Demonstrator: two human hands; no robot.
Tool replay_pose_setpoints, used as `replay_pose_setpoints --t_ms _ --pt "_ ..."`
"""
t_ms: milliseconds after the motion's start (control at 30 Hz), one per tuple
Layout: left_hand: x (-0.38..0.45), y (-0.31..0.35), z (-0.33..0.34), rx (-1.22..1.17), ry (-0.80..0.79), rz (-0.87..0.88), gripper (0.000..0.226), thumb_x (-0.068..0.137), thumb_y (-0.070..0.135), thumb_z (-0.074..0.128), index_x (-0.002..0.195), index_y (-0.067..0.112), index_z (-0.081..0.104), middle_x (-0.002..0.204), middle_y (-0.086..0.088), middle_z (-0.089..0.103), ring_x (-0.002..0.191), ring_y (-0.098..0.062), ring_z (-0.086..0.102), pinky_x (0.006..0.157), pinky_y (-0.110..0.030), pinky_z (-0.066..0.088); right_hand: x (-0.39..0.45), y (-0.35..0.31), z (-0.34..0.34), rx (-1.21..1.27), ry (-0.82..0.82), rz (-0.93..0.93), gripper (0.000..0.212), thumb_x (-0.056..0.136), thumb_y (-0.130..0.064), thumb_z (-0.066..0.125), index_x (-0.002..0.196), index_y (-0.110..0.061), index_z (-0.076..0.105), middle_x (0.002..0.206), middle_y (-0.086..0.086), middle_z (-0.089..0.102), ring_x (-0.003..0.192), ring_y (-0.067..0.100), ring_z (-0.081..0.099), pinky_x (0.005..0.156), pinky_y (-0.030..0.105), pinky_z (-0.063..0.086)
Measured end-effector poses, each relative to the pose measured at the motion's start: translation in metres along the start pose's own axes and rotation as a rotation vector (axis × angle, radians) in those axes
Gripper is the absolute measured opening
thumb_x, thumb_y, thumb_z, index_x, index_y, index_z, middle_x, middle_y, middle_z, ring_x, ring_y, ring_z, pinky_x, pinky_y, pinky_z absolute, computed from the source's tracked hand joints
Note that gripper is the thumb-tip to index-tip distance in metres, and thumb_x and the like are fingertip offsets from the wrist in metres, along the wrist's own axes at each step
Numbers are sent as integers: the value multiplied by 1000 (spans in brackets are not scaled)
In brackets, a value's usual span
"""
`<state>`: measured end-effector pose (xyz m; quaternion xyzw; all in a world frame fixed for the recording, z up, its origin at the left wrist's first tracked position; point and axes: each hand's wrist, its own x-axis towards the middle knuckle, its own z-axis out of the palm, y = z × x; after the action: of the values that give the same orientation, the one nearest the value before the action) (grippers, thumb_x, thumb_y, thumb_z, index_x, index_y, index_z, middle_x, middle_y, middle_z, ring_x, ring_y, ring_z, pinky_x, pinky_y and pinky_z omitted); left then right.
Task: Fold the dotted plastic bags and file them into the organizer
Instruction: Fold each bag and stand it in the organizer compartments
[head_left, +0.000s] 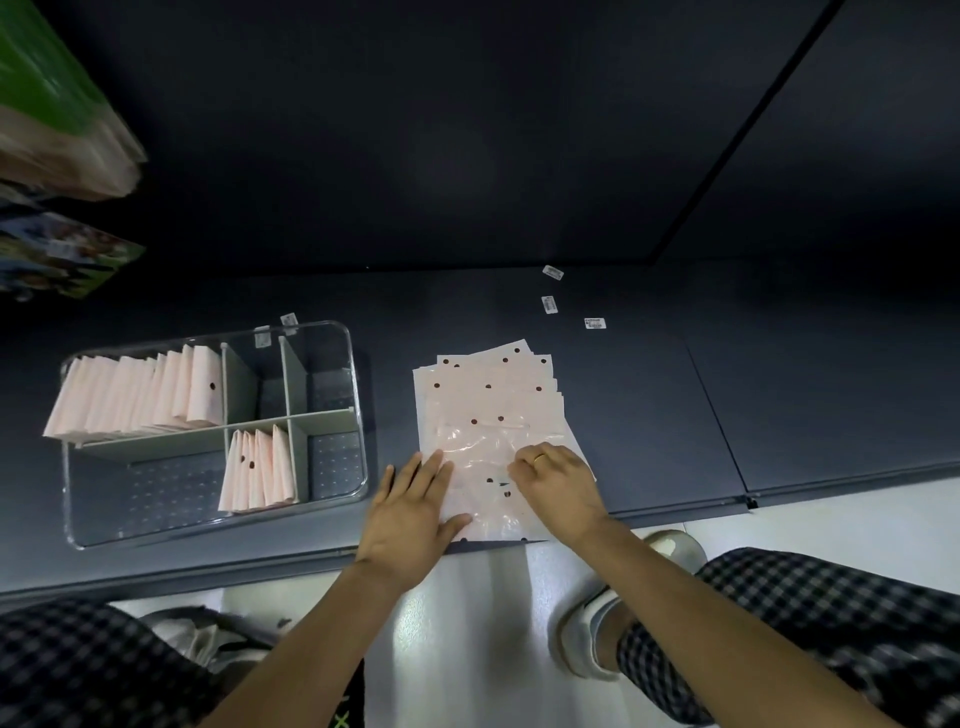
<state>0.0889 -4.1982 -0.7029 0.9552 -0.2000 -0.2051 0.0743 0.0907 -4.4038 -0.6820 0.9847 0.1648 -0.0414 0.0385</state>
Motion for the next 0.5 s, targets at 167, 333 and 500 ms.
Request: replay_pose_setpoints --t_ms 167,333,500 --pt "1 4 -5 -102 114 -11 65 95 57 29 149 23 19 158 6 12 145 -16 4 118 -35 0 3 4 1 -90 19 -44 37 26 4 72 58 -13 65 58 -1 61 49 14 56 48 19 46" --pt "1 -2 -13 -238 277 127 59 89 43 58 142 24 39 147 6 37 139 -16 28 113 -31 18 -5 12 -3 126 -61 -52 20 59 -7 77 70 -13 62 59 0 58 53 19 56 49 24 43" --pt "-3 -4 -12 -443 214 50 30 88 32 64 118 25 63 111 8 66 102 -14 59 88 -28 44 -20 26 -5 321 -229 -42 4 96 -15 36 97 -19 38 77 5 58 65 25 49 59 36 41"
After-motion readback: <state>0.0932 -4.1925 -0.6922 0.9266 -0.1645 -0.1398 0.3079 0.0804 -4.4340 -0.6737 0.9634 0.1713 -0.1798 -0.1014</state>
